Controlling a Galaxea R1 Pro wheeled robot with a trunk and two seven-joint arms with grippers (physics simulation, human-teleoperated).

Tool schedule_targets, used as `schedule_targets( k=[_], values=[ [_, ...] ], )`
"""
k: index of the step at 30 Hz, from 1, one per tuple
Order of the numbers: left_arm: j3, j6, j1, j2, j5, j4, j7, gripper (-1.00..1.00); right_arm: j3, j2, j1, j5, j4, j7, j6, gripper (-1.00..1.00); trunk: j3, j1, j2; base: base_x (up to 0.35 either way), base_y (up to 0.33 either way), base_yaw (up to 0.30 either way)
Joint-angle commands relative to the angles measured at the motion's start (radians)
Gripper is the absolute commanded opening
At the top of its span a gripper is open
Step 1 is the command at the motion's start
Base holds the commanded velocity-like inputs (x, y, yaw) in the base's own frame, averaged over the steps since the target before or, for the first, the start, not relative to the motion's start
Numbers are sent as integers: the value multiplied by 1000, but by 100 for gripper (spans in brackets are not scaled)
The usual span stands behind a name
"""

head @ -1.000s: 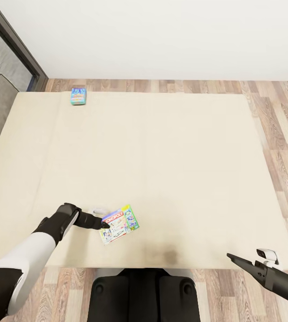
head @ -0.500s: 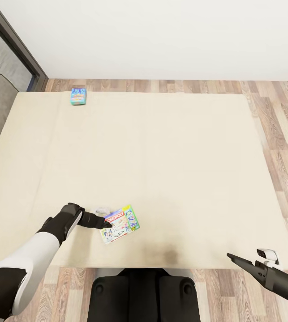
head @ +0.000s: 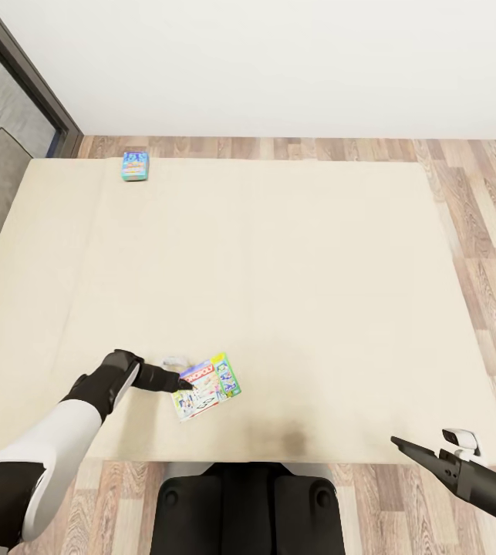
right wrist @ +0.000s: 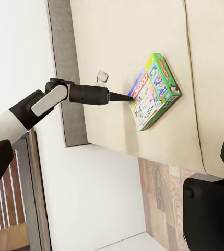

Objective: Put all the toys in the child's room - the three board games (two on the bed and one on the table), the two jigsaw puzzles on the table, and the tennis ball on the table - inside the toy box on the table in the child's room.

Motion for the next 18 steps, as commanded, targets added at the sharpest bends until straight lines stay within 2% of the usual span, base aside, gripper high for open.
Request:
schedule_targets(
  k=[1, 6, 18],
  values=[
    [3, 0, 0, 1, -10, -2, -9, 100, 0, 0, 0, -1, 0, 3, 10, 100, -1, 1, -2, 0, 0, 0],
    [25, 0, 0, 0, -10, -2, -8, 100, 0, 0, 0, -1, 0, 3, 10, 100, -1, 1, -2, 0, 0, 0],
    [33, 0, -1, -5, -9, -2, -8, 100, -1, 0, -1, -1, 0, 3, 10, 100, -1, 1, -2, 0, 0, 0]
  ],
)
